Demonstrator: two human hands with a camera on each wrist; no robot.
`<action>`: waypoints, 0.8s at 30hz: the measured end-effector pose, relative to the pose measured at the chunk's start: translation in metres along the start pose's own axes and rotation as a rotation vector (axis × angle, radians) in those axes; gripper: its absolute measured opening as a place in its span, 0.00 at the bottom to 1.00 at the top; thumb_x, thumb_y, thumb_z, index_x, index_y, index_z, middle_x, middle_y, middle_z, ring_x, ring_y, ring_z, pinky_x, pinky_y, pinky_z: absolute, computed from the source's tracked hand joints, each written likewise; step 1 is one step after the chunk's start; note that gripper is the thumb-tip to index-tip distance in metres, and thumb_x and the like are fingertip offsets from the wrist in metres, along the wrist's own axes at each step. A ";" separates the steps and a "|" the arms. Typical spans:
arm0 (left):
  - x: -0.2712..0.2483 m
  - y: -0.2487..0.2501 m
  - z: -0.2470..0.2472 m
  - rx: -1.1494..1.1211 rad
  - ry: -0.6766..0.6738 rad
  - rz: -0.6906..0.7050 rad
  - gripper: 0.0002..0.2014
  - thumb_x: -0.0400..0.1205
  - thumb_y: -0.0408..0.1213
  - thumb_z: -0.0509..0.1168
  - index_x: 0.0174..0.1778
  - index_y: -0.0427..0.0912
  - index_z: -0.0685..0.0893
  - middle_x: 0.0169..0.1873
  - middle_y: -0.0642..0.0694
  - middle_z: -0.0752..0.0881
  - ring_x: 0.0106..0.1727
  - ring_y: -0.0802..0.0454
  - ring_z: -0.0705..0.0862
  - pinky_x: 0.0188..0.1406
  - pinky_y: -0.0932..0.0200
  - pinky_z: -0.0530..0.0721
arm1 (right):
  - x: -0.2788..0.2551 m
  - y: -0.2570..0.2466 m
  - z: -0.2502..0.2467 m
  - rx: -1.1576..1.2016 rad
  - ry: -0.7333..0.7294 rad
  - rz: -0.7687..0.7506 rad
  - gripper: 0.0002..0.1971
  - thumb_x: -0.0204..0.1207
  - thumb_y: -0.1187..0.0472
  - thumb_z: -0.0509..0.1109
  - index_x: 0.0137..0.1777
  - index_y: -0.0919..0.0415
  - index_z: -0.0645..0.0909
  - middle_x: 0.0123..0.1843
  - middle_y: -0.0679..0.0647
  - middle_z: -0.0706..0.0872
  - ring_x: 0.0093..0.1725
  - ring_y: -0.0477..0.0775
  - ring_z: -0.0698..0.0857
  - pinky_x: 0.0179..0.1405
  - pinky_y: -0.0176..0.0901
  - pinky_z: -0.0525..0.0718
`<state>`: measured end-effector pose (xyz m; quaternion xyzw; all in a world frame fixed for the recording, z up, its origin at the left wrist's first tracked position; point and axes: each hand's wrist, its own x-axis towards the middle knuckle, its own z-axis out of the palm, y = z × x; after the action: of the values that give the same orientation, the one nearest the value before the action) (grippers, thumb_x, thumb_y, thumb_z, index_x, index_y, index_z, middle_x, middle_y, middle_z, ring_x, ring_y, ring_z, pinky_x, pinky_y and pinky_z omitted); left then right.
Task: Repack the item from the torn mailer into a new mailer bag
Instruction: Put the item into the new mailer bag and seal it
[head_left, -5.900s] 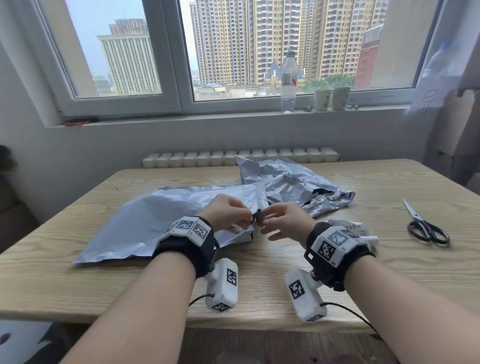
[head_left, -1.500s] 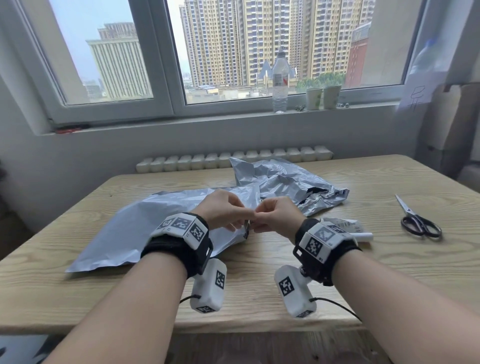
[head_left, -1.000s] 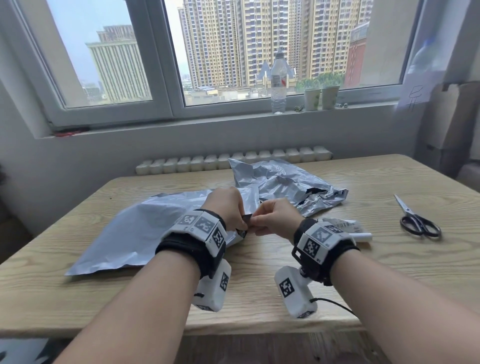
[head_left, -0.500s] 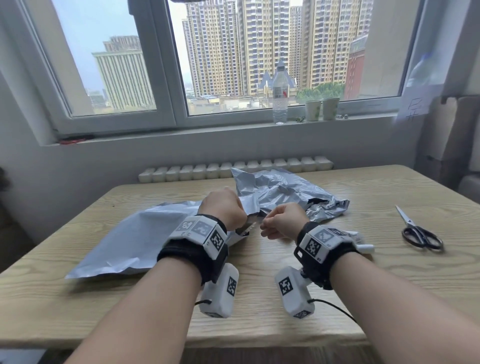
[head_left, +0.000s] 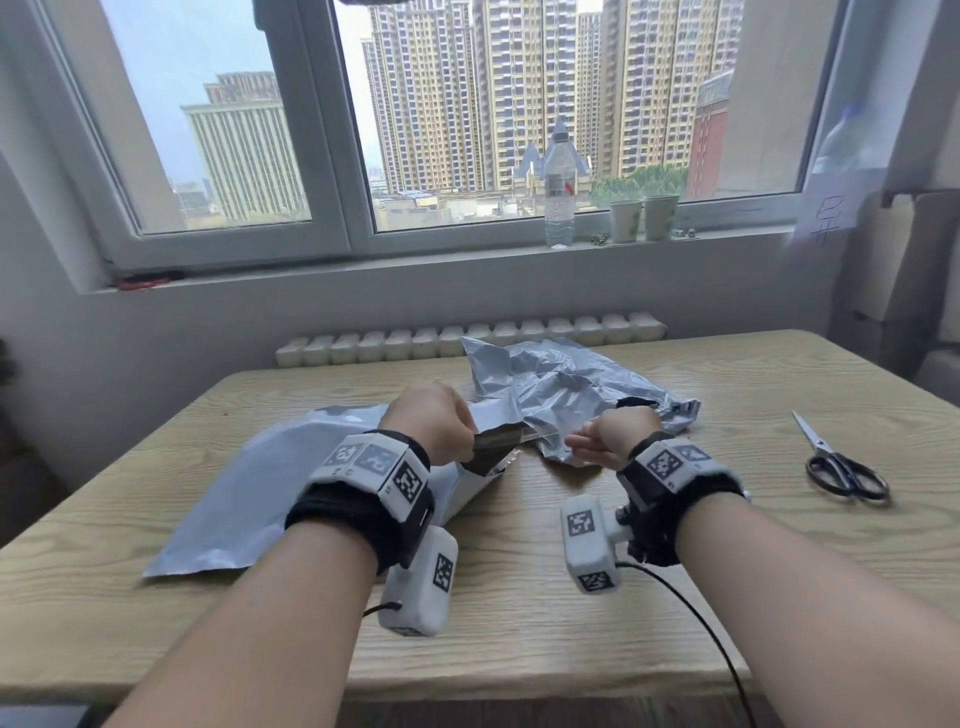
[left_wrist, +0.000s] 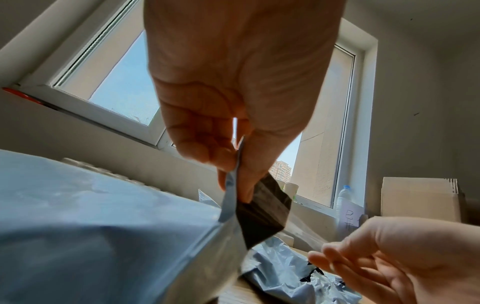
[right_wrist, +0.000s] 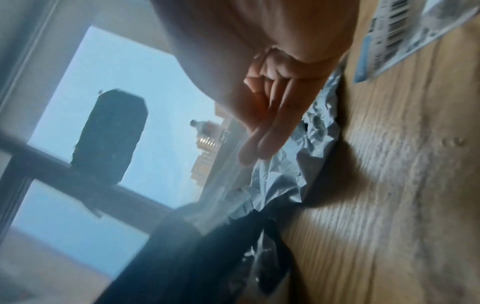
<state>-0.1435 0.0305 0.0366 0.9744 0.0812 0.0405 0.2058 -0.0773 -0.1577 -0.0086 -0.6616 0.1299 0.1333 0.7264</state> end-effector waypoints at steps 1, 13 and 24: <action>0.000 -0.002 0.000 -0.009 -0.018 -0.001 0.08 0.70 0.30 0.75 0.37 0.50 0.90 0.29 0.54 0.84 0.37 0.54 0.84 0.41 0.60 0.87 | -0.003 -0.001 -0.003 0.060 -0.031 0.021 0.10 0.85 0.74 0.54 0.56 0.79 0.76 0.39 0.69 0.89 0.36 0.55 0.90 0.45 0.50 0.87; 0.000 -0.009 0.005 -0.189 -0.287 0.048 0.16 0.73 0.23 0.68 0.45 0.50 0.88 0.50 0.43 0.90 0.45 0.51 0.85 0.35 0.63 0.82 | -0.010 0.014 0.008 -0.748 -0.263 -0.288 0.09 0.73 0.59 0.77 0.50 0.62 0.84 0.38 0.52 0.82 0.31 0.49 0.82 0.28 0.39 0.86; -0.006 0.001 0.002 -0.288 -0.499 0.061 0.23 0.71 0.55 0.76 0.55 0.42 0.88 0.47 0.47 0.92 0.50 0.55 0.90 0.50 0.59 0.89 | -0.022 0.013 0.016 -0.840 -0.186 -0.512 0.06 0.70 0.57 0.79 0.41 0.59 0.90 0.20 0.44 0.80 0.22 0.45 0.78 0.22 0.36 0.77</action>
<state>-0.1490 0.0276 0.0346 0.9169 -0.0079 -0.1833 0.3545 -0.1021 -0.1408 -0.0116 -0.8930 -0.1668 0.0498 0.4151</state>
